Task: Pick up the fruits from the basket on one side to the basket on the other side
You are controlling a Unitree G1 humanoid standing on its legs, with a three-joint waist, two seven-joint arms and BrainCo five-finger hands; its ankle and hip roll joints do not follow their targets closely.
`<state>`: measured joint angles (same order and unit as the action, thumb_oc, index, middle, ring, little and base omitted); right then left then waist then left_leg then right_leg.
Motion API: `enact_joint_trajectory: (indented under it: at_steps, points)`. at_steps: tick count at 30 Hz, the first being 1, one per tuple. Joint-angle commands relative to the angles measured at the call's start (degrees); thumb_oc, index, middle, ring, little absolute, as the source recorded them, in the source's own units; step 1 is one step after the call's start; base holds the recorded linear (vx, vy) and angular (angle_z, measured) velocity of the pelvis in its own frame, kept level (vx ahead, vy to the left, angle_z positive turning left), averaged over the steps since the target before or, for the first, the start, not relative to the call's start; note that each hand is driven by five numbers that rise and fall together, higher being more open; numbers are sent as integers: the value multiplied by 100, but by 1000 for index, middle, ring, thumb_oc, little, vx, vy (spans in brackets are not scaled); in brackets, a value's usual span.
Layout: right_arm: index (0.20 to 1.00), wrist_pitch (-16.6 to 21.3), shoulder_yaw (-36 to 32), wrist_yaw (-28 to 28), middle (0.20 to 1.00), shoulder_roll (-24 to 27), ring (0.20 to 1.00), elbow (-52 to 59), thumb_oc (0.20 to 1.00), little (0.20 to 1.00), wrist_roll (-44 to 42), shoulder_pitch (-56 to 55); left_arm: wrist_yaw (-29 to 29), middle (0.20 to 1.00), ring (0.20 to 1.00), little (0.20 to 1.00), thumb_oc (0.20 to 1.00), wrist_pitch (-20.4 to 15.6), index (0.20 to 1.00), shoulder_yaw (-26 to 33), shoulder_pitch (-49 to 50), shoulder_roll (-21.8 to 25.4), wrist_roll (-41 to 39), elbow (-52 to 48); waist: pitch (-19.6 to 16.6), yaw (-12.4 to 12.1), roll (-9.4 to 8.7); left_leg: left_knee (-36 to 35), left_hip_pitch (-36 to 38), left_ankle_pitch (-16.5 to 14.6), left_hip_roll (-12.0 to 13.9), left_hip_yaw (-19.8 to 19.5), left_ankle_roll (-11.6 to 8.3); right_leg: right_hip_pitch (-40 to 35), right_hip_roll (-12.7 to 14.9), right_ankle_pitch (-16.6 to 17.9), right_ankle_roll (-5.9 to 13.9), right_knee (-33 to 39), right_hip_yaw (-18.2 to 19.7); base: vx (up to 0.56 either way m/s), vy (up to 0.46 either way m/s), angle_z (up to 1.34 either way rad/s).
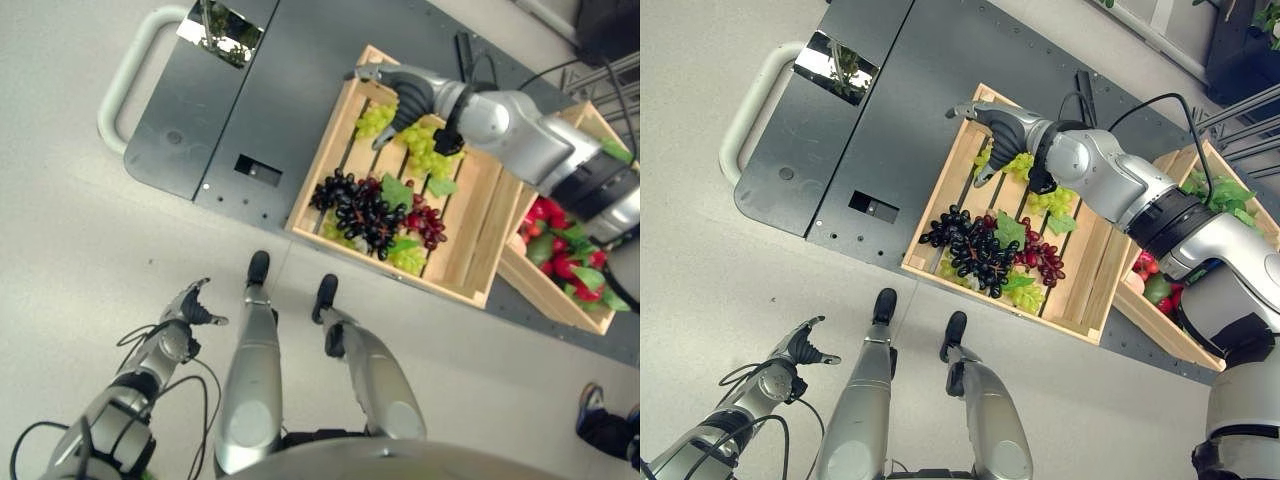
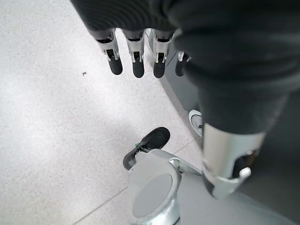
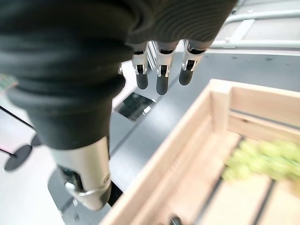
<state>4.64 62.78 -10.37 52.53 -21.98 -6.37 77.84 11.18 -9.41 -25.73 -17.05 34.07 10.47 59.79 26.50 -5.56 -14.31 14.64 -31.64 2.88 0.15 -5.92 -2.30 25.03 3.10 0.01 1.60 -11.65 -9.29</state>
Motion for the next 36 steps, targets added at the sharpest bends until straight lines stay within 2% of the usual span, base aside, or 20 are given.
enact_joint_trajectory:
  at_steps: [1,7,18,24,25,28,30,31,33,34,35,36]
  points:
    - [1000,211,-58,-117,1000,599,1000,384,1000,1000,-356,129,-67,1000,1000,1000,1000,-135,1000,394,527,10,39,-98,-91,-6,-127,91,121,-172,-217,141,74,153,220,625,427,18,36,0,0,0]
    - [1000,231,268,-342,1000,972,1000,619,1000,1000,-405,190,-141,1000,1000,1000,1000,-161,1000,422,559,15,44,-104,-94,22,-133,111,131,-194,-215,155,67,149,226,607,430,1,40,0,0,0]
    - [1000,171,113,-350,1000,595,1000,512,1000,1000,-365,-63,-164,1000,1000,1000,1000,-154,1000,326,443,105,-28,-198,56,2,-55,190,75,-216,-211,180,83,197,209,590,425,-41,70,2,0,-1]
    - [1000,89,-271,-55,1000,-167,1000,-34,1000,1000,-168,-386,-45,1000,1000,1000,1000,-88,1000,230,255,123,-136,-150,279,-28,9,473,-168,-294,-215,198,106,384,190,563,396,-174,110,3,3,-5]
    - [1000,93,-271,-54,1000,-174,1000,-42,1000,1000,-165,-388,-44,1000,1000,1000,1000,-89,1000,230,258,124,-137,-149,292,-49,13,517,-163,-339,-199,208,105,374,175,543,394,-192,121,0,0,0]
    - [1000,31,-525,129,1000,-671,1000,-661,1000,1000,-213,-519,30,1000,1000,1000,1000,-40,1000,175,218,102,-213,-135,329,-40,41,667,-386,-371,-182,238,121,558,135,548,379,-243,167,0,0,0]
    - [1000,33,-527,129,1000,-672,1000,-662,1000,1000,-213,-519,30,1000,1000,1000,1000,-40,1000,175,218,103,-213,-135,329,-42,40,671,-389,-374,-181,239,121,560,134,548,379,-245,168,1,6,-6]
    - [1000,-72,-1038,360,1000,-1155,1000,-1413,1000,1000,-731,-769,96,1000,1000,1000,1000,-7,1000,124,139,49,-299,-51,329,-44,78,737,-509,-381,-182,249,142,697,127,554,361,-298,182,1,16,-10]
    - [1000,-80,-1207,449,1000,-1351,1000,-1731,1000,1000,-838,-808,107,1000,1000,1000,1000,3,1000,87,112,40,-343,-55,329,-45,96,759,-550,-393,-186,252,148,733,126,550,356,-310,189,-2,13,-7]
    - [1000,-142,-1578,675,1000,-1722,1000,-2146,1000,1000,-1206,-954,173,1000,1000,1000,1000,42,1000,40,23,7,-408,-1,329,-40,123,759,-601,-392,-192,249,155,785,120,550,346,-316,194,-4,5,-4]
    - [1000,-142,-1578,675,1000,-1722,1000,-2146,1000,1000,-1206,-954,173,1000,1000,1000,1000,42,1000,40,23,7,-408,-1,329,-40,123,759,-601,-392,-192,249,155,785,120,550,346,-316,194,-7,12,-8]
    - [1000,-142,-1863,844,1000,-2117,1000,-2709,1000,1000,-1471,-975,242,1000,1000,1000,1000,80,1000,-4,-87,-24,-443,83,329,-31,144,739,-631,-380,-195,256,157,832,113,548,338,-324,199,-3,7,-4]
